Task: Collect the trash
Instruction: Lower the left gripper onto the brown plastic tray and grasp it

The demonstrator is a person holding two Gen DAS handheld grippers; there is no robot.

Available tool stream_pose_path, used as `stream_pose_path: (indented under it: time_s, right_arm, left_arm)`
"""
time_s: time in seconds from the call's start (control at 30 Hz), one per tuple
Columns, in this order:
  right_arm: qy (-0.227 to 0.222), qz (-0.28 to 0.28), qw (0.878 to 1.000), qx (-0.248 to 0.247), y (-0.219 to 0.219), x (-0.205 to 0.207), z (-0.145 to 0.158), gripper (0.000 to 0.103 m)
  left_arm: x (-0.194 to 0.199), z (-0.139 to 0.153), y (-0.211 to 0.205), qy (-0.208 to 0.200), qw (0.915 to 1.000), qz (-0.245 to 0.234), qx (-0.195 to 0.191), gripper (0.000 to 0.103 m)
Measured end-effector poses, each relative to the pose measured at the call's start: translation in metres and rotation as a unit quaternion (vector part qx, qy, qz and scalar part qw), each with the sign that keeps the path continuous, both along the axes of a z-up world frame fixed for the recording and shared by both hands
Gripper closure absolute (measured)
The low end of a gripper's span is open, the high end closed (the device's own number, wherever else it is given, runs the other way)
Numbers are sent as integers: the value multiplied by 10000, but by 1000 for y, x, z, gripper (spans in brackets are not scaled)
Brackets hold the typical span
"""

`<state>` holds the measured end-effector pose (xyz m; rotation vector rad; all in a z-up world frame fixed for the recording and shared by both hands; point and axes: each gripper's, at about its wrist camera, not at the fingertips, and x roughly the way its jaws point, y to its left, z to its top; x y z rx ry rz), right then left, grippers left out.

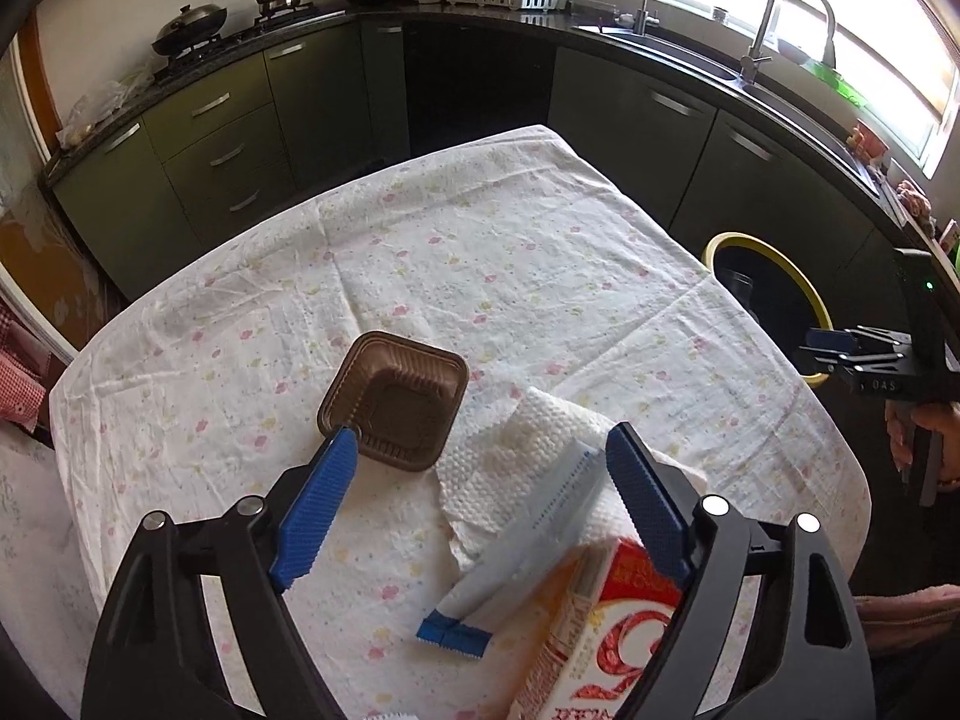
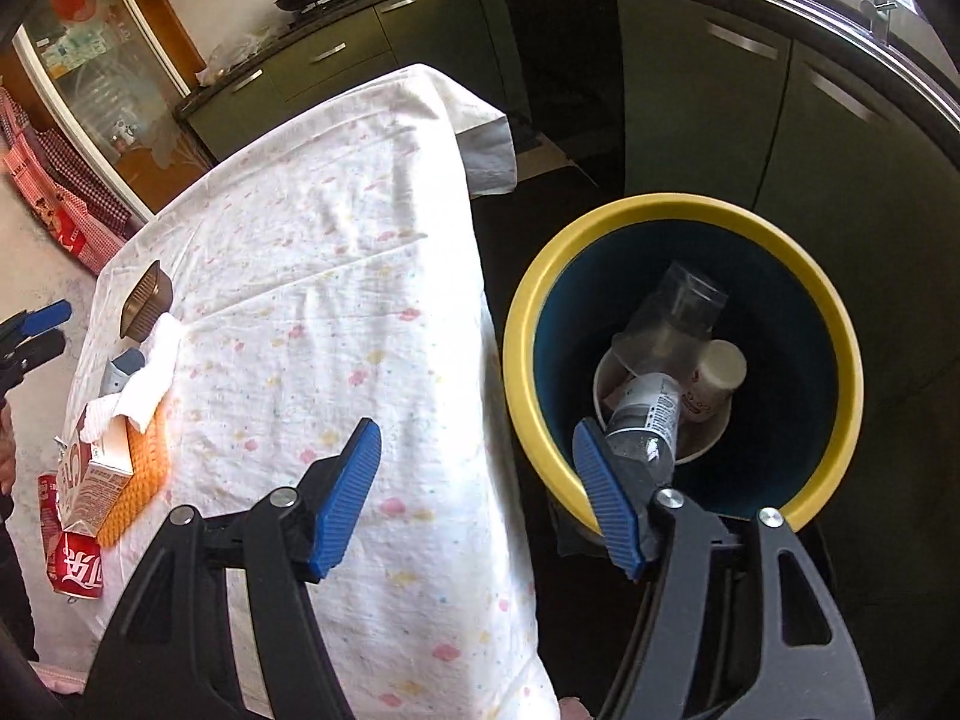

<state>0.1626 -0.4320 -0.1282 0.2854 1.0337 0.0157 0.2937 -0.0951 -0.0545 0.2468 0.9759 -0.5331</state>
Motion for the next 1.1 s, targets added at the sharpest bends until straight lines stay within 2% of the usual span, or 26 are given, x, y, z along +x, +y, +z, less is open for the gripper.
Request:
stream_pose_path:
  time_s: [0.13,0.23,0.5,0.63,0.87,1.07,1.1]
  right_arm:
    - [26,4,10000,57,-1,1,-5,40]
    - [25,4,10000,62,-1,1,-6,40]
    - [66,77,9999,96,3,6,-10,40]
    - [93,137,9998,118,8,10,-13,40]
    - [157,155,9996,146,9,14,-18,40]
    - [162,155,9996,158,8,15,-18,40]
    - [161,156,9996,161,8,15,-18,40]
  left_arm:
    - [29,-22,-3,370,9993,52,31,45]
    - [45,-37,-2,560,9983,130,43,53]
    - [55,-51,-11,554,9983,-53,194,58]
    - [59,-57,-15,591,9978,-151,275,64]
    - [66,-71,-24,643,9969,-195,418,67]
    - [64,-71,-27,545,9969,-237,523,78]
    - [64,-71,-28,543,9968,-245,527,84]
